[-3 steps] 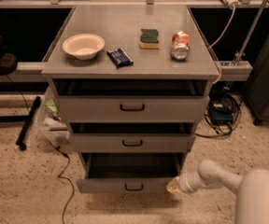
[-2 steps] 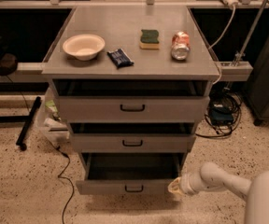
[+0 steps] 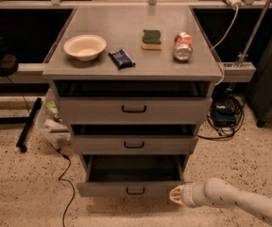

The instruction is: Open bottom drawer

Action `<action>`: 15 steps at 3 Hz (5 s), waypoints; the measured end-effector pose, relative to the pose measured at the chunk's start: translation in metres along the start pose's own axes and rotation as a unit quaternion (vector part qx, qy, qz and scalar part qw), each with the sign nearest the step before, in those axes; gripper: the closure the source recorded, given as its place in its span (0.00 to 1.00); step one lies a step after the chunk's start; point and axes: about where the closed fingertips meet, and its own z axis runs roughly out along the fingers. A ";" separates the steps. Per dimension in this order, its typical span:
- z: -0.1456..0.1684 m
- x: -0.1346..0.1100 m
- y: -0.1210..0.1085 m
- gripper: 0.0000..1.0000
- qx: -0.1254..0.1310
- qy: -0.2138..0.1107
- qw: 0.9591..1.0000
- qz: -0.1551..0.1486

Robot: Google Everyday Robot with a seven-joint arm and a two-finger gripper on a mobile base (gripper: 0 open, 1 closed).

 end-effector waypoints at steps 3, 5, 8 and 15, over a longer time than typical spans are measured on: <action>0.033 0.007 -0.050 1.00 -0.009 0.003 1.000 -0.007; 0.062 0.013 -0.088 1.00 -0.017 -0.002 1.000 -0.006; 0.100 0.032 -0.112 0.82 -0.033 -0.003 0.999 0.006; 0.058 0.068 -0.036 0.00 -0.081 -0.008 0.995 0.059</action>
Offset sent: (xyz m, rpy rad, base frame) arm 0.0722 -0.0120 -0.0257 -0.0084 0.0002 -0.0018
